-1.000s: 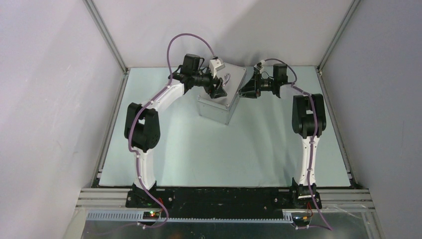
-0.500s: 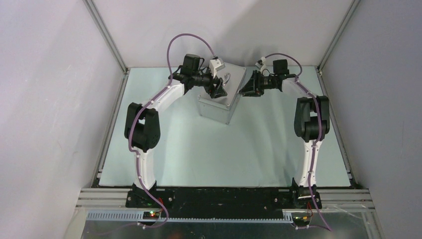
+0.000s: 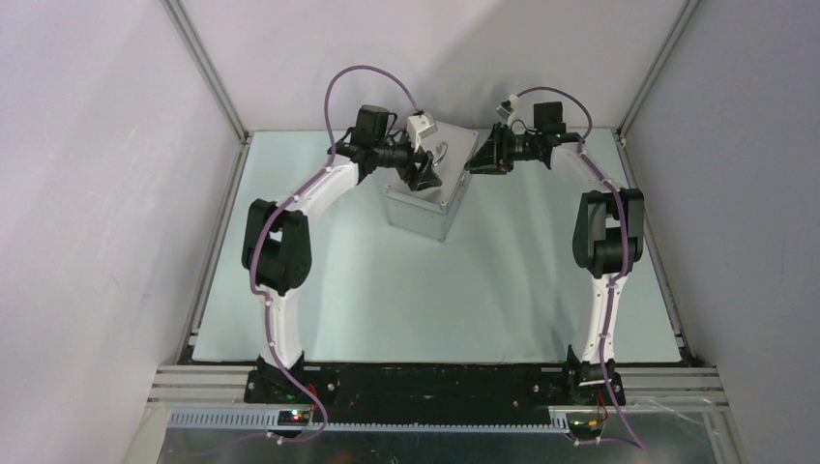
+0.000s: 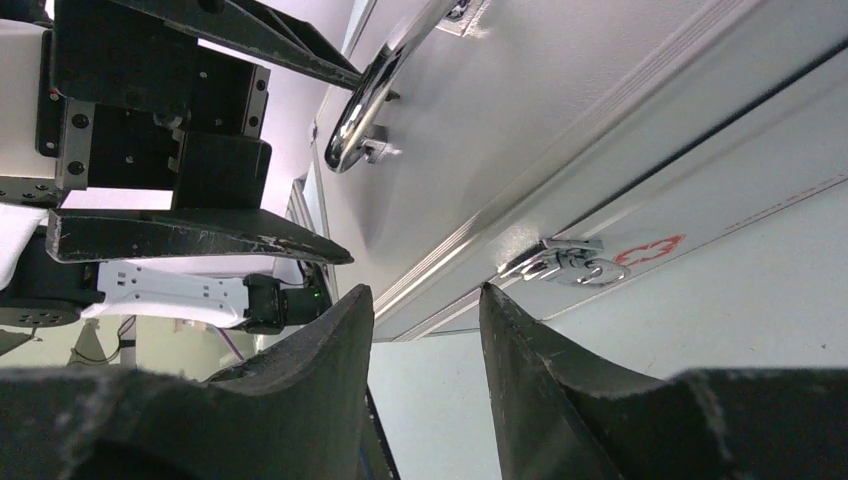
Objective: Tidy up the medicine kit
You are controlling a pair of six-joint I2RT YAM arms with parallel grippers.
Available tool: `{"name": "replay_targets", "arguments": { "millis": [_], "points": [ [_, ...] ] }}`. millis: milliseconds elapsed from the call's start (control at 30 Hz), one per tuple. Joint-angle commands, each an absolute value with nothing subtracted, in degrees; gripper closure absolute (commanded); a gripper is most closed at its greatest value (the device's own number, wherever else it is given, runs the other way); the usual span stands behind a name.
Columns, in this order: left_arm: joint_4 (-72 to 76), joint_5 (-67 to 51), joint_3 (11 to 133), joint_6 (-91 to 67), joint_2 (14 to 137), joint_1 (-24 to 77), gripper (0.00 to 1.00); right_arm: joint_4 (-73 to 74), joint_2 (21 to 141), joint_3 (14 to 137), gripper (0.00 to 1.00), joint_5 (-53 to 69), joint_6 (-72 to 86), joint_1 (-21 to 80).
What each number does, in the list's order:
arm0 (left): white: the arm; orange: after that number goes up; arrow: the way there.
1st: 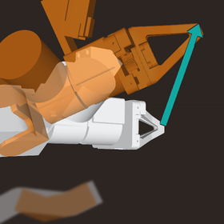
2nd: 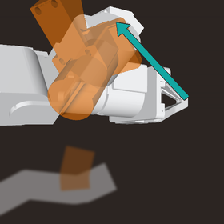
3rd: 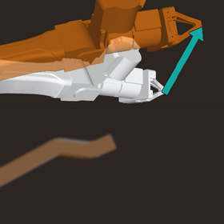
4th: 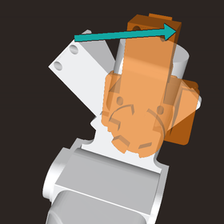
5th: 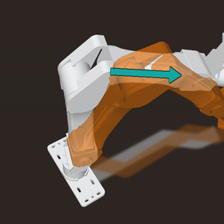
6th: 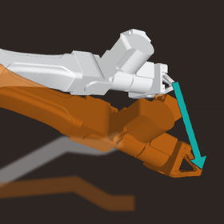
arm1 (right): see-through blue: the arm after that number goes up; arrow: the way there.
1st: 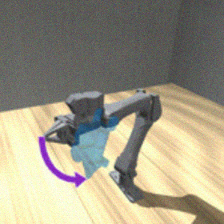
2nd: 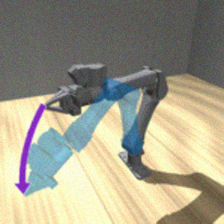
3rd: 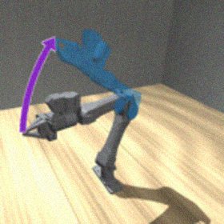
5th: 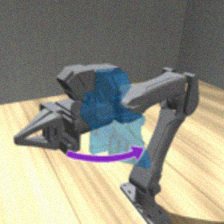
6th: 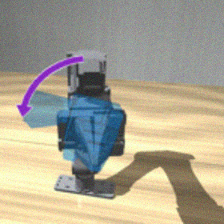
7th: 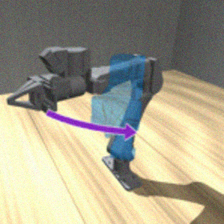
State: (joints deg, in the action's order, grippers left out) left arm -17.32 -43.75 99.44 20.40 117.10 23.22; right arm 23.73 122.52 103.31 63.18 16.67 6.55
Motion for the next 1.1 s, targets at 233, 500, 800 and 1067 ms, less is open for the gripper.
{"name": "replay_targets", "arguments": {
  "millis": [233,500,800,1067],
  "points": [
    [-27.88,-40.84,95.50,17.09,121.63,23.30,0.16,23.28,121.13,102.79,0.35,63.81,10.26,6.03],
    [-28.03,-40.12,95.06,16.23,121.21,22.88,0.16,15.86,127.36,100.11,0.22,71.88,9.77,4.87],
    [-28.85,-39.28,95.41,16.34,121.16,22.79,0.16,-11.92,135.14,100.58,0.21,81.93,29.79,5.92],
    [-28.99,-39.65,95.84,16.57,121.61,22.53,0.16,-50.60,136.02,94.80,0.27,89.26,60.71,7.54]
  ]
}}
